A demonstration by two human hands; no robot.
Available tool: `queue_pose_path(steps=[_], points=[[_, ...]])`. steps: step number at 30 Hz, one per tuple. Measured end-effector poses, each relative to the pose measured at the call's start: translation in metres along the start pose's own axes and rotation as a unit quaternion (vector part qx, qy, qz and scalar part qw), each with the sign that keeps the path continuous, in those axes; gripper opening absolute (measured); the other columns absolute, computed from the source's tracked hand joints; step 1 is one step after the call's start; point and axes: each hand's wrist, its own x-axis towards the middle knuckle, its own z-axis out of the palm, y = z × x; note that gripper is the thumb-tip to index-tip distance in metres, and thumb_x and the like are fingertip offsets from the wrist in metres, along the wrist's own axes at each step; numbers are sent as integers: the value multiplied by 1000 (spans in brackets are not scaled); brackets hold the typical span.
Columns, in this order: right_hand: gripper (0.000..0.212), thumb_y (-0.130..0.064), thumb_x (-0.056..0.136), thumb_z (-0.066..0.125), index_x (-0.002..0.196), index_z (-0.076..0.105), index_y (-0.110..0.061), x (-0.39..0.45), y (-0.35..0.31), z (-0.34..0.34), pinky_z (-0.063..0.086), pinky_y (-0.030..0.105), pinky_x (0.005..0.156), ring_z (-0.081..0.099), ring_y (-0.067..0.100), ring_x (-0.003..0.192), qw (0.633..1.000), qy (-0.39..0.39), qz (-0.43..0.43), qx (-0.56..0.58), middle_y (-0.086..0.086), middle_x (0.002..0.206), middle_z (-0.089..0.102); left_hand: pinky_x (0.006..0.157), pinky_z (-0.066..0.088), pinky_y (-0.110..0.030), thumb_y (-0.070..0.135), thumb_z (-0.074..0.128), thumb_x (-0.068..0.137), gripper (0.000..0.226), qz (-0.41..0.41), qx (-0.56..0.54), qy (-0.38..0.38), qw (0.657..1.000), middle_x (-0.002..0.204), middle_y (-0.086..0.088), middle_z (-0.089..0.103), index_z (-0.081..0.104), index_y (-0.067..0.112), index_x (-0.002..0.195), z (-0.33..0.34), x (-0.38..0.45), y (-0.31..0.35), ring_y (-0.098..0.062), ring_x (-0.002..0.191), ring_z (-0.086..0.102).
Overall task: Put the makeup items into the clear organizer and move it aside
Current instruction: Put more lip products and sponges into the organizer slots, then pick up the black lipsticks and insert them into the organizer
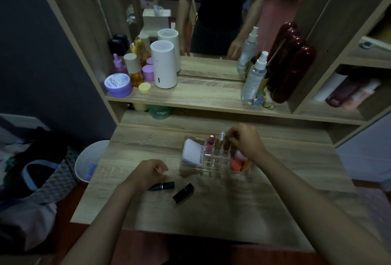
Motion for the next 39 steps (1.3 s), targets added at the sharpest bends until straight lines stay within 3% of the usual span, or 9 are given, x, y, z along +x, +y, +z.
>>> queue_pose_path(steps=[6, 12, 15, 19, 23, 27, 30, 36, 39], points=[[14, 0, 81, 65, 90, 72, -7, 0, 0, 2, 48, 30, 77, 62, 22, 89, 1000, -1, -1, 6, 11, 95, 70, 56, 43, 4, 3, 81, 67, 37, -13, -4, -64, 998, 82, 2, 61, 69, 4, 101, -2, -6, 2, -7, 72, 58], [27, -2, 79, 69, 104, 68, -8, 0, 5, 1, 39, 22, 74, 61, 19, 89, 1000, -3, 19, 13, 12, 100, 71, 62, 41, -7, 3, 74, 73, 20, -11, 40, -95, 995, 73, 7, 60, 70, 15, 89, 1, -3, 7, -5, 72, 59], [30, -1, 77, 69, 107, 68, -8, -2, 9, 0, 37, 21, 73, 63, 23, 91, 999, 2, 29, 14, 13, 100, 71, 62, 41, -3, -9, 68, 73, 17, 11, 16, -95, 995, 80, -3, 66, 70, -12, 90, 3, -1, 8, 4, 61, 60], [33, 1, 77, 68, 109, 67, -7, -5, 11, -5, 40, 23, 74, 64, 26, 92, 999, 5, 36, 16, 13, 99, 71, 56, 42, -4, -19, 55, 75, 21, -17, 7, -92, 996, 72, -3, 61, 69, -16, 90, 5, 0, 11, 0, 60, 55], [15, -4, 78, 66, 93, 65, -7, -13, 9, -23, 45, 32, 71, 61, 26, 85, 999, 46, 25, -7, 12, 92, 67, 80, 52, -28, -8, 71, 68, 23, 11, 35, -101, 994, 88, -12, 66, 70, -9, 92, 6, -1, 13, -16, 81, 60], [6, -13, 82, 65, 79, 60, -11, -35, -10, -32, 43, 34, 62, 52, 17, 71, 996, 82, -26, -12, 3, 77, 59, 87, 51, -29, -2, 72, 70, 27, 9, 40, -104, 994, 93, -11, 68, 71, -1, 97, 4, -2, 17, -16, 87, 61], [9, -15, 88, 59, 79, 63, -14, -58, -30, -16, 45, 31, 63, 52, 13, 70, 997, 26, -76, 0, 0, 77, 61, 89, 52, -33, -2, 70, 73, 25, 14, 26, -101, 994, 93, -12, 68, 70, -1, 98, 3, -3, 23, -22, 91, 64], [28, -17, 95, 46, 119, 58, -11, -87, -52, 58, 48, 36, 92, 57, 24, 114, 973, -186, -127, -60, 10, 128, 58, 89, 52, -32, 1, 71, 75, 29, 17, 18, -96, 995, 105, -19, 71, 69, 1, 104, 1, -3, 36, -28, 100, 66], [30, -16, 95, 44, 120, 60, -10, -91, -57, 84, 49, 39, 88, 58, 31, 110, 960, -191, -164, -120, 12, 124, 59, 87, 52, -32, 3, 72, 75, 28, 18, 14, -91, 996, 105, -18, 71, 70, 2, 102, 1, -5, 37, -27, 99, 66]])
